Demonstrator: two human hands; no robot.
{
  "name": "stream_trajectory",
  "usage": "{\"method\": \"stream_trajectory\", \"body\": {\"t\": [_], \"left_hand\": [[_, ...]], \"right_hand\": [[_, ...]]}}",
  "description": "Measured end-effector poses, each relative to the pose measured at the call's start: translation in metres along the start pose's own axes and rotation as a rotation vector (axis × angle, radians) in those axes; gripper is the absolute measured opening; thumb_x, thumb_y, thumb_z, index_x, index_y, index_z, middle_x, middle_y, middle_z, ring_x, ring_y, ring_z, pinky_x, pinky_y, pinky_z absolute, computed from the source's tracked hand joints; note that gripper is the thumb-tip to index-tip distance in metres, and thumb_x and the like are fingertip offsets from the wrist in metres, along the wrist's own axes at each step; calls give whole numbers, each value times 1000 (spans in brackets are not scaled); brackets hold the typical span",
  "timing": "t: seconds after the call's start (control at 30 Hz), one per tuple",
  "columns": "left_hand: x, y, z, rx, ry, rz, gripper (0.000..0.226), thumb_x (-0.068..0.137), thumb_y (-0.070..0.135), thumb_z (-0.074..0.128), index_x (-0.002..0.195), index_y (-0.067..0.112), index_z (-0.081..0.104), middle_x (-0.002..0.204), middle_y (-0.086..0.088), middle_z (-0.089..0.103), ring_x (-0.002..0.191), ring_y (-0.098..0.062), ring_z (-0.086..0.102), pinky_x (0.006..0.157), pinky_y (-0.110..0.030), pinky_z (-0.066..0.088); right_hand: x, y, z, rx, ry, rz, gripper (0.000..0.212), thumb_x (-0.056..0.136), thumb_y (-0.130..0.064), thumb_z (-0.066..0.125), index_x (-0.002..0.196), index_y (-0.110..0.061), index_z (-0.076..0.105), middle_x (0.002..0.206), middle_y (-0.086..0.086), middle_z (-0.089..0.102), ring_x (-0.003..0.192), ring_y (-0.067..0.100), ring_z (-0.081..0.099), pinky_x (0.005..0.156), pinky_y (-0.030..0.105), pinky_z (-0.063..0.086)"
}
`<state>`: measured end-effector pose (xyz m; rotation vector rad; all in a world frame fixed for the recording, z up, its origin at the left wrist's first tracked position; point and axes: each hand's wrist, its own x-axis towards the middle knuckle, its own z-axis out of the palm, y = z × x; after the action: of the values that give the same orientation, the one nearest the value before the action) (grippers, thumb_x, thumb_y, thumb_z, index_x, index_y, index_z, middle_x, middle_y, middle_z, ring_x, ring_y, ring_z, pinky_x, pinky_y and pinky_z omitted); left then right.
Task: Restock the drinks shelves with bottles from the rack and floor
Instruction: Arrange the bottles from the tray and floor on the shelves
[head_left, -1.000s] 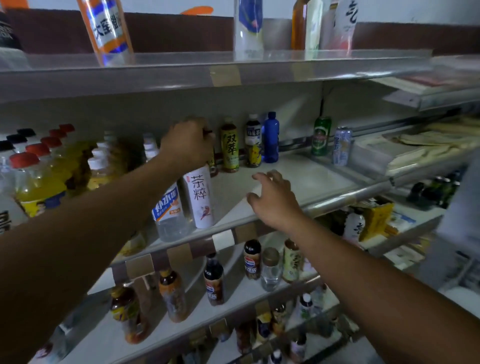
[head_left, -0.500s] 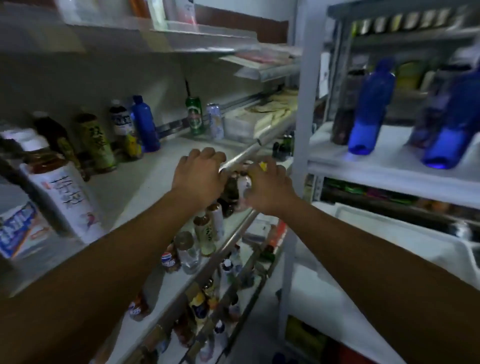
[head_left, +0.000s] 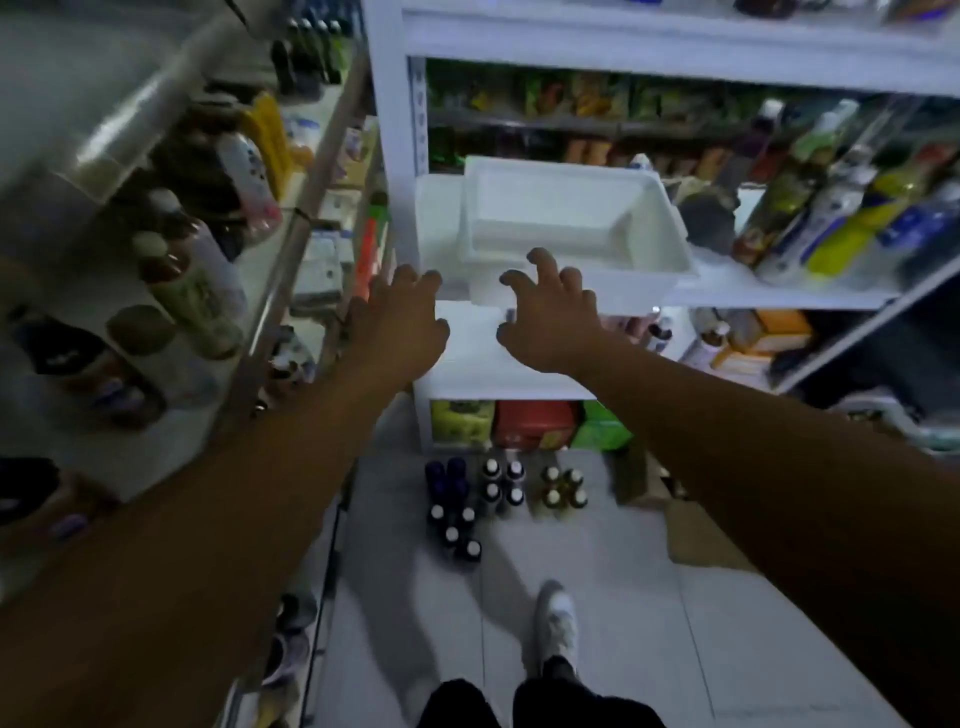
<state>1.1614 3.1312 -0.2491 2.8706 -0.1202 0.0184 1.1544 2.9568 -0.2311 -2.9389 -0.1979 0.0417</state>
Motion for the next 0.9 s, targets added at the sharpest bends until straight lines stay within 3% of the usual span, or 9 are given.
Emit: {"method": "stream_trajectory", "body": {"t": [0.2,0.33,0.5,0.7,0.83,0.9], "left_hand": [[-14,16,78,-11,-179,27,55,95,30,55,145,20,36,146,-12,37,126,-38,42,101,-51,41],[-26,23,125,-38,-297,-21,52,95,23,55,143,16,39,141,-13,40,126,-38,42,100,-50,41],[-13,37,169,-96,-344,-103,28,93,13,57,119,3,55,116,-20,55,107,-39,56,87,-52,50],[-32,10,256,-128,-489,-303,48,94,22,56,140,17,44,141,-14,46,124,-37,48,101,-45,43],[-48,-21,323,-153,-608,-314,47,94,26,57,138,14,46,138,-17,48,120,-39,50,95,-44,45],[-54,-39,359,-158,-636,-289,43,95,25,57,135,12,48,133,-18,51,116,-40,53,92,-45,47]], "right_hand": [[-31,45,66,-9,-127,60,68,86,-29,63,149,-20,36,160,11,15,140,40,24,107,50,31],[-48,78,109,-16,-235,67,65,86,-29,65,145,-17,41,157,14,19,134,42,32,104,53,34],[-38,123,152,19,-328,87,58,86,-27,60,139,-15,42,145,15,32,125,42,41,101,52,38],[-36,149,234,107,-486,152,61,86,-29,59,142,-15,40,149,15,31,130,42,39,101,50,37],[-45,152,304,177,-611,266,66,88,-31,58,148,-21,33,160,10,19,140,39,27,107,50,32],[-51,150,341,201,-631,360,62,90,-32,56,148,-22,36,158,9,24,137,38,31,107,48,33]]}}
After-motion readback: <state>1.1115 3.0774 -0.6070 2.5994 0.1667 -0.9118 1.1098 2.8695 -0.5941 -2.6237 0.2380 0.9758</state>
